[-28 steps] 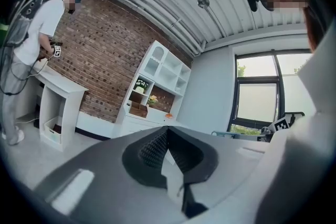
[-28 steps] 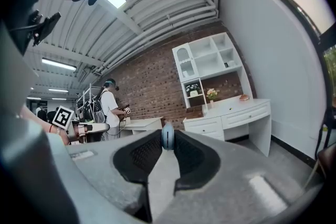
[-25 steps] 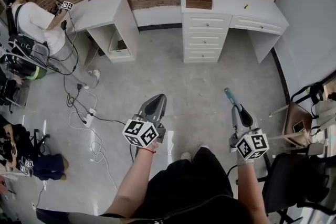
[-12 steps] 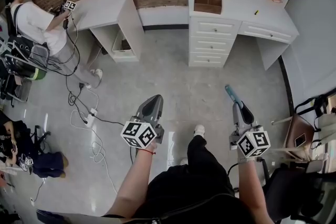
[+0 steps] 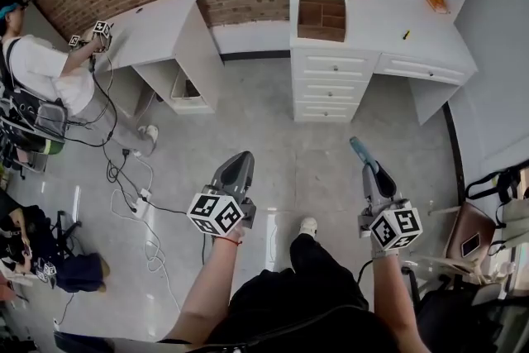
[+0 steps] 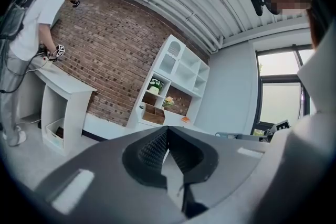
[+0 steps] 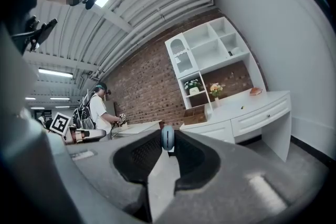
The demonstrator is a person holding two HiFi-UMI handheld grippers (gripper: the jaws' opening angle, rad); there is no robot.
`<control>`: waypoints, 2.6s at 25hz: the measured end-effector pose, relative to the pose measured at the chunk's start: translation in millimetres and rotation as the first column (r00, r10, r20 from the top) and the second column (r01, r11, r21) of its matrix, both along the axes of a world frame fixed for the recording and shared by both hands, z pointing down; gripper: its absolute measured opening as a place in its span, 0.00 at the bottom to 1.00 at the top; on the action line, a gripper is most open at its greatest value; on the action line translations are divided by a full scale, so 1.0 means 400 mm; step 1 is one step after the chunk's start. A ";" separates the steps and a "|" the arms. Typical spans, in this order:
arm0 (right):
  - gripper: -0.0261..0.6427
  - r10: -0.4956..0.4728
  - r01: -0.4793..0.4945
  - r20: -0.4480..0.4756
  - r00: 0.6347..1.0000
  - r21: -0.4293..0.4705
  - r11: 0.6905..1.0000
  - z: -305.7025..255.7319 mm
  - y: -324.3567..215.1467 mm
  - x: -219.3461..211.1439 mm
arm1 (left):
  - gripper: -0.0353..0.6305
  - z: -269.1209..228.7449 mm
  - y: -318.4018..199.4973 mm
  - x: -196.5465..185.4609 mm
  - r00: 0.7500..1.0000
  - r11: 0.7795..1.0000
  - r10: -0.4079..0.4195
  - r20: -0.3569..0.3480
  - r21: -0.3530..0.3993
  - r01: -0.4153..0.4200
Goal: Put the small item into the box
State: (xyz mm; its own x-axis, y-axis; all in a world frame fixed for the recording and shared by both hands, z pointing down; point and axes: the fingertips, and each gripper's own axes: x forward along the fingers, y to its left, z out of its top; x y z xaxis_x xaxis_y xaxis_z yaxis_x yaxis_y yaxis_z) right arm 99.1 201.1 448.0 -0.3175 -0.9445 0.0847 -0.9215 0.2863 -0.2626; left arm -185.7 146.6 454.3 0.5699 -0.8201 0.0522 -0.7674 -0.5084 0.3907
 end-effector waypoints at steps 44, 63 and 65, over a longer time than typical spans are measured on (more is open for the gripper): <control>0.14 0.025 -0.024 0.032 0.999 -0.034 0.999 0.053 -0.538 0.218 | 0.06 0.044 -0.535 0.236 0.999 0.999 0.029 -0.012 -0.043 -0.030; 0.14 0.038 -0.038 0.008 0.999 -0.030 0.999 0.021 -0.929 0.214 | 0.06 0.038 -0.935 0.259 0.997 0.996 0.073 -0.024 -0.041 -0.074; 0.14 0.044 -0.043 0.007 0.999 -0.028 0.999 0.020 -0.957 0.211 | 0.06 0.039 -0.967 0.262 0.996 0.996 0.086 -0.023 -0.038 -0.086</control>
State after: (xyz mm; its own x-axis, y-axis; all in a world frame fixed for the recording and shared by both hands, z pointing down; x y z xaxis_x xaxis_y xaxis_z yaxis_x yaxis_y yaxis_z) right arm 183.6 -181.9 456.1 -0.2769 -0.9547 0.1086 -0.9307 0.2384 -0.2773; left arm -80.8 -240.1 470.0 0.6395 -0.7656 0.0702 -0.7127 -0.5561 0.4276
